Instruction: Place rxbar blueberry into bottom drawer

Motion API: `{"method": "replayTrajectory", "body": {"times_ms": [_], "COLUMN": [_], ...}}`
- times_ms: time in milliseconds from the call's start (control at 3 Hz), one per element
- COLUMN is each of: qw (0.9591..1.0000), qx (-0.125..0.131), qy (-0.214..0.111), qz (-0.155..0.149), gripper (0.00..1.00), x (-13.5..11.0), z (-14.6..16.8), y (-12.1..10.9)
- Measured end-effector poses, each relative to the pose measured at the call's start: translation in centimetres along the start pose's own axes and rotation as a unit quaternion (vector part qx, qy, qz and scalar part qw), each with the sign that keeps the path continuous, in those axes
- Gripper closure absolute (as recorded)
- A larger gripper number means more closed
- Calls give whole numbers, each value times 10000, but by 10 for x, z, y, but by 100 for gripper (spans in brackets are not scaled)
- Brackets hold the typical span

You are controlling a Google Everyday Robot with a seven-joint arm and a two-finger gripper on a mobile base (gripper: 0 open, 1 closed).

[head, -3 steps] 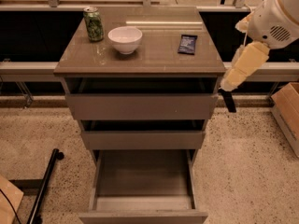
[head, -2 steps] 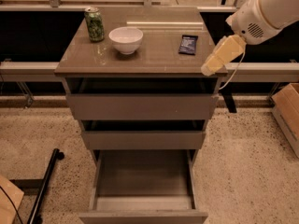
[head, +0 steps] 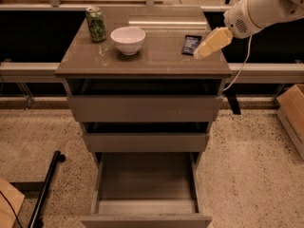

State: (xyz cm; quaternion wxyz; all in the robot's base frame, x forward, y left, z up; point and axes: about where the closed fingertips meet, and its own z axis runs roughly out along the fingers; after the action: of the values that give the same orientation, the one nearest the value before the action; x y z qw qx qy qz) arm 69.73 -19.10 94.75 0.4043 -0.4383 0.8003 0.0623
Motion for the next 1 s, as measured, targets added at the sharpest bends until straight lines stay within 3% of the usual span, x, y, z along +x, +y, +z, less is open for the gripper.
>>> {"method": "replayTrajectory", "body": {"times_ms": [333,667,1000], "qw": [10000,9998,9987], "qx": [28,49,146], "qy": [-37,-97,-302], "qz": [0,147,395], "gripper": [0,0,0], "x": [-3,-2,0], "z": [0,15,36], "y": [-4,-1,-15]}}
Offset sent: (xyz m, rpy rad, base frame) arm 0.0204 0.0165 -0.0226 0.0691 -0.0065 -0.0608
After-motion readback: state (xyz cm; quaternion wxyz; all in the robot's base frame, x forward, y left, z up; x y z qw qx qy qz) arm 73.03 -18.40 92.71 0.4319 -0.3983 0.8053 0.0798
